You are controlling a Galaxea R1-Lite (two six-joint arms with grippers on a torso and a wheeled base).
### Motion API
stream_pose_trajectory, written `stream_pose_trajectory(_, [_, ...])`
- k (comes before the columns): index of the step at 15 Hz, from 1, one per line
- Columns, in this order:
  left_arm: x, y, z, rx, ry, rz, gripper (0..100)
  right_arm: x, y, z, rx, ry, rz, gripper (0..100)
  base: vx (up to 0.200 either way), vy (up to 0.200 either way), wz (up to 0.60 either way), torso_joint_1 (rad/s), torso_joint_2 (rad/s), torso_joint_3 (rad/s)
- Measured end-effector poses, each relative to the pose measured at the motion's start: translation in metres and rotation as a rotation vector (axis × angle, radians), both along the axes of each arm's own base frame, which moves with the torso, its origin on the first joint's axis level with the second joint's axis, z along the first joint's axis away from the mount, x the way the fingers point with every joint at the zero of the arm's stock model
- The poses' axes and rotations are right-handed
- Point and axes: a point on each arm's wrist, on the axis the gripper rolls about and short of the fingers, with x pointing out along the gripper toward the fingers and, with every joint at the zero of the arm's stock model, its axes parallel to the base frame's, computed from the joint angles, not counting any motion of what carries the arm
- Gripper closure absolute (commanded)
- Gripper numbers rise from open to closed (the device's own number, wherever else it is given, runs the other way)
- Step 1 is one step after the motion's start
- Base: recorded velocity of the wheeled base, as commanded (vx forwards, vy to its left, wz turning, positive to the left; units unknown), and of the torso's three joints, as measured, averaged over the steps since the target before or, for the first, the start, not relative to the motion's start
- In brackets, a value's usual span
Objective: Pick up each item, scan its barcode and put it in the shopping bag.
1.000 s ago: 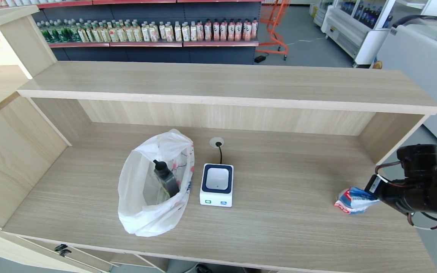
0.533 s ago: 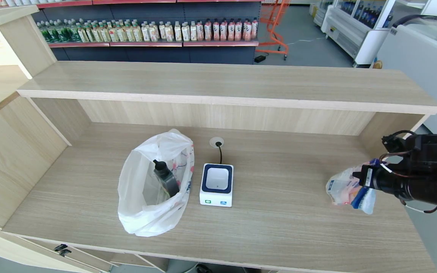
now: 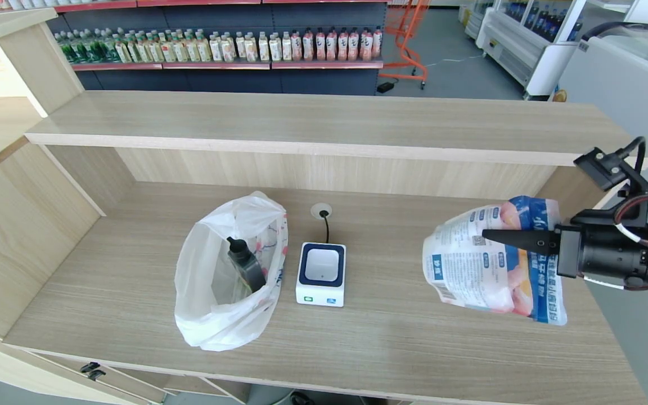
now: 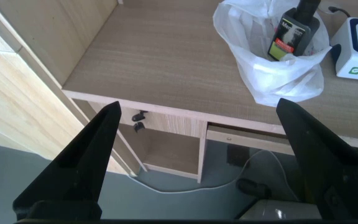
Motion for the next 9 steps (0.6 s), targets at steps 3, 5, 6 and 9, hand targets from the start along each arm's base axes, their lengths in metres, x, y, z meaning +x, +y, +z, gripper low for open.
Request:
stream_pose_trajectory(3, [0.000, 0.000, 0.000, 0.000, 0.000, 0.000, 0, -0.020, 0.031, 0.038, 0.161, 0.017, 0.173, 100, 0.000, 0.000, 0.00, 0.000, 0.00, 0.000])
stream_pose_trajectory(5, [0.000, 0.000, 0.000, 0.000, 0.000, 0.000, 0, -0.032, 0.046, 0.049, 0.193, 0.009, 0.327, 100, 0.000, 0.000, 0.00, 0.000, 0.00, 0.000])
stream_pose_trajectory(6, [0.000, 0.000, 0.000, 0.000, 0.000, 0.000, 0, -0.037, 0.050, 0.051, 0.200, 0.008, 0.400, 100, 0.000, 0.000, 0.00, 0.000, 0.00, 0.000])
stream_pose_trajectory(9, [0.000, 0.000, 0.000, 0.000, 0.000, 0.000, 0, -0.044, 0.055, 0.053, 0.208, 0.009, 0.504, 100, 0.000, 0.000, 0.00, 0.000, 0.00, 0.000])
